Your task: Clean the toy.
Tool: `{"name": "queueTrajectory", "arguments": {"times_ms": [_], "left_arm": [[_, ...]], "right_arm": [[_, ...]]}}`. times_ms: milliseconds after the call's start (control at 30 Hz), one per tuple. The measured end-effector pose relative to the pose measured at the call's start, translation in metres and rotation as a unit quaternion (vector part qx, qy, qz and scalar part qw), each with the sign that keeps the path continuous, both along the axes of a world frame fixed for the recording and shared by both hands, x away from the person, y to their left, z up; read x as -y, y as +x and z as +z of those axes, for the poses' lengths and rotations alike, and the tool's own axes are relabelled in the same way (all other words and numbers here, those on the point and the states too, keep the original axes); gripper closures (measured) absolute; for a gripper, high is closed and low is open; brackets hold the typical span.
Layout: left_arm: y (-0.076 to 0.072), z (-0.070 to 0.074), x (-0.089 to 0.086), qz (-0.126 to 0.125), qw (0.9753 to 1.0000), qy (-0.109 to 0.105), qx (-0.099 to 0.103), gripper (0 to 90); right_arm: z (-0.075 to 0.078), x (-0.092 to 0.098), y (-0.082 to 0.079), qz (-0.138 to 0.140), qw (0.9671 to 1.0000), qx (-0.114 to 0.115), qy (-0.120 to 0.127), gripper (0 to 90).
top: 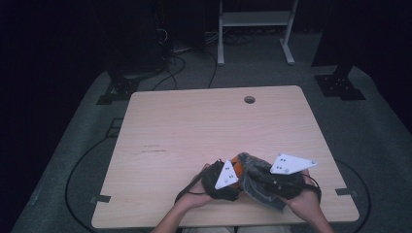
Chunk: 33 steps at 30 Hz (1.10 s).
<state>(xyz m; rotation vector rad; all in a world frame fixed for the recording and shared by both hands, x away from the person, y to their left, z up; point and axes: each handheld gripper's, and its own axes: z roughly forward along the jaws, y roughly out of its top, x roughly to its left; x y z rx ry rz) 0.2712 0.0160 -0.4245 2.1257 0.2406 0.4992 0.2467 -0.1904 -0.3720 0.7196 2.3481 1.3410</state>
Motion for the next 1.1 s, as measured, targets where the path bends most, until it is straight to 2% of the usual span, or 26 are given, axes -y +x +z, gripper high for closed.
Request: {"name": "queueTrajectory", "arguments": {"times_ms": [33, 133, 167, 233, 267, 300, 333, 367, 400, 433, 467, 500, 533, 567, 633, 700, 733, 767, 800, 833, 867, 933, 1000, 1067, 1100], "left_arm": [[-0.003, -0.001, 0.004, -0.009, 1.0, 0.0, -0.001, 29.3], [-0.002, -0.002, 0.003, -0.013, 0.9998, -0.01, -0.006, 23.3], [0.002, -0.005, -0.001, -0.037, 0.9977, -0.04, -0.041, 21.3], [0.003, -0.007, -0.002, -0.043, 0.9969, -0.045, -0.047, 18.7], [0.004, -0.011, 0.0, -0.035, 0.9979, -0.044, -0.033, 17.6], [0.004, -0.012, 0.002, -0.03, 0.9981, -0.043, -0.031, 16.9], [0.004, -0.012, 0.002, -0.03, 0.9981, -0.043, -0.031, 14.2], [0.004, -0.016, 0.007, -0.021, 0.9995, -0.023, -0.008, 13.3], [0.004, -0.016, 0.007, -0.021, 0.9995, -0.023, -0.008, 13.3], [0.005, -0.019, 0.009, -0.017, 0.9997, -0.017, 0.005, 13.9], [0.005, -0.019, 0.009, -0.017, 0.9997, -0.017, 0.005, 17.5], [0.003, -0.019, 0.007, -0.008, 0.9995, -0.022, 0.021, 23.6], [0.003, -0.019, 0.007, -0.008, 0.9995, -0.022, 0.021, 27.7], [0.001, -0.016, 0.005, 0.002, 0.9991, -0.026, 0.034, 30.9], [0.001, -0.011, 0.002, 0.006, 0.9989, -0.033, 0.032, 34.8], [0.002, -0.009, 0.001, 0.007, 0.9991, -0.027, 0.033, 35.9], [0.002, -0.008, 0.0, 0.01, 0.9991, -0.026, 0.033, 36.5], [0.001, -0.008, -0.003, 0.011, 0.9992, -0.027, 0.028, 37.0], [0.001, -0.008, -0.003, 0.011, 0.9992, -0.027, 0.028, 37.2], [0.0, -0.009, -0.001, 0.007, 0.9993, -0.027, 0.026, 37.2], [0.0, -0.009, -0.001, 0.007, 0.9993, -0.027, 0.026, 37.0], [0.0, -0.009, 0.001, -0.001, 0.9994, -0.026, 0.023, 36.1], [0.0, -0.008, 0.001, -0.01, 0.9994, -0.029, 0.017, 32.7], [0.002, -0.009, 0.001, -0.009, 0.9992, -0.036, 0.018, 23.0], [0.007, -0.013, 0.003, 0.002, 0.9993, -0.035, 0.014, 16.2]], "right_arm": [[0.003, -0.007, -0.001, 0.007, 0.9999, 0.008, -0.011, 76.0], [0.002, -0.003, 0.002, 0.003, 1.0, 0.002, -0.007, 75.8], [-0.001, 0.007, 0.007, -0.007, 0.9998, -0.012, 0.013, 75.7], [-0.005, 0.014, 0.01, -0.014, 0.9995, -0.018, 0.02, 75.7], [-0.01, 0.025, 0.014, -0.02, 0.9985, -0.033, 0.039, 75.7], [-0.011, 0.029, 0.016, -0.021, 0.9977, -0.039, 0.05, 75.8], [-0.011, 0.029, 0.016, -0.021, 0.9977, -0.039, 0.05, 75.8], [-0.012, 0.032, 0.017, -0.023, 0.997, -0.046, 0.058, 75.9], [-0.012, 0.032, 0.017, -0.023, 0.997, -0.046, 0.058, 75.9], [-0.011, 0.031, 0.015, -0.025, 0.9977, -0.039, 0.049, 76.0], [-0.011, 0.031, 0.015, -0.025, 0.9977, -0.039, 0.049, 76.0], [-0.01, 0.028, 0.013, -0.029, 0.9985, -0.032, 0.036, 76.1], [-0.01, 0.028, 0.013, -0.029, 0.9985, -0.032, 0.036, 76.1], [-0.006, 0.022, 0.01, -0.017, 0.9988, -0.028, 0.037, 76.2], [-0.002, 0.014, 0.005, 0.007, 0.9988, -0.027, 0.041, 76.2], [-0.002, 0.009, 0.004, 0.013, 0.9991, -0.02, 0.036, 76.2], [-0.002, 0.006, 0.004, 0.009, 0.9995, -0.014, 0.028, 76.1], [-0.005, 0.011, 0.01, -0.011, 0.9992, -0.017, 0.036, 76.2], [-0.005, 0.011, 0.01, -0.011, 0.9992, -0.017, 0.036, 76.2], [-0.011, 0.026, 0.018, -0.035, 0.9964, -0.037, 0.068, 76.1], [-0.013, 0.031, 0.02, -0.044, 0.9954, -0.04, 0.074, 76.1], [-0.014, 0.034, 0.021, -0.045, 0.9951, -0.043, 0.077, 76.1], [-0.015, 0.038, 0.021, -0.048, 0.9949, -0.046, 0.075, 76.0], [-0.016, 0.039, 0.018, -0.045, 0.9951, -0.054, 0.069, 75.6], [-0.015, 0.038, 0.018, -0.044, 0.9949, -0.057, 0.071, 75.5]]}}
